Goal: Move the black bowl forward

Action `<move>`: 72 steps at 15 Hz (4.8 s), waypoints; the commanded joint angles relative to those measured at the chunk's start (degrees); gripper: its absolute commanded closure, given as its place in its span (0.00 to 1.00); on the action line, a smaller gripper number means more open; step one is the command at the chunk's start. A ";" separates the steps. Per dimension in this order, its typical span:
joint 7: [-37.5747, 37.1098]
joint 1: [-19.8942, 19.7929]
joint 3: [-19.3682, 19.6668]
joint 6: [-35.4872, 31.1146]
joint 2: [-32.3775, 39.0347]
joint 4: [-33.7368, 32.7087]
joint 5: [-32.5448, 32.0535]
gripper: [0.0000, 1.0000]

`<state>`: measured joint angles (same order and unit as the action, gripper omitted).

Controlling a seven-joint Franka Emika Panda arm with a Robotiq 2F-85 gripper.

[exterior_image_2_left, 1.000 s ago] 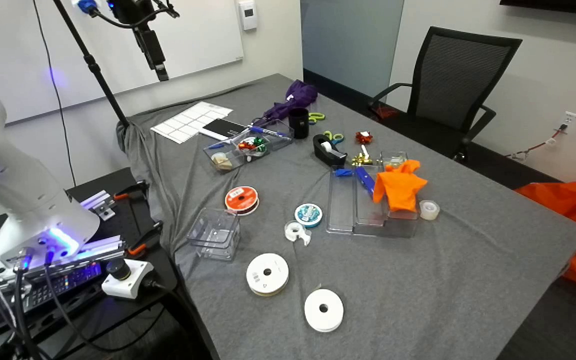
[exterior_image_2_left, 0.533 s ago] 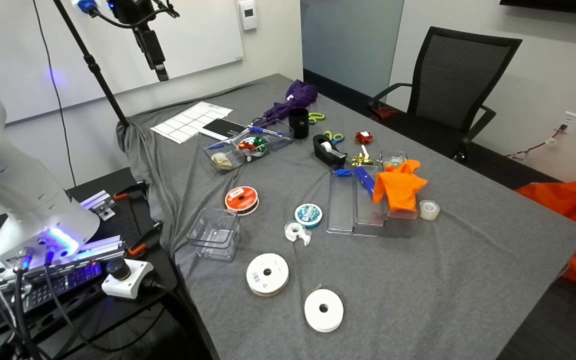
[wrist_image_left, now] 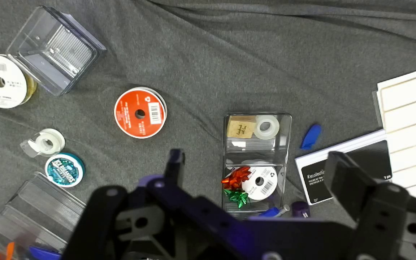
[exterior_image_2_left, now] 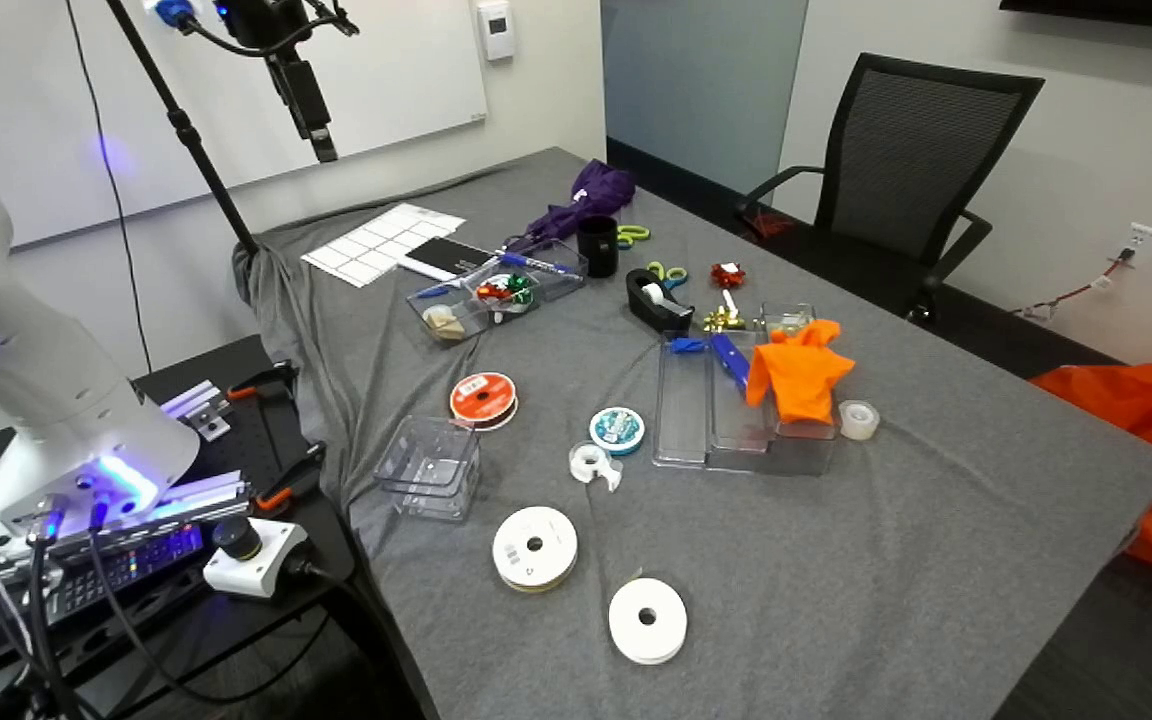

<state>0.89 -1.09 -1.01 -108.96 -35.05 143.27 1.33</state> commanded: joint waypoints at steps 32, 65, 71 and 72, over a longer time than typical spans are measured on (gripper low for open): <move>-0.22 0.48 0.42 0.14 0.03 -0.12 -0.26 0.00; -1.63 0.65 0.43 -0.41 0.47 -0.37 1.39 0.00; -15.86 -2.23 0.29 -8.14 10.62 -5.81 7.62 0.00; -18.43 -2.70 0.22 -9.86 12.73 -7.08 8.18 0.00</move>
<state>-12.49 -2.00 -0.89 -115.44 -29.89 141.05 7.57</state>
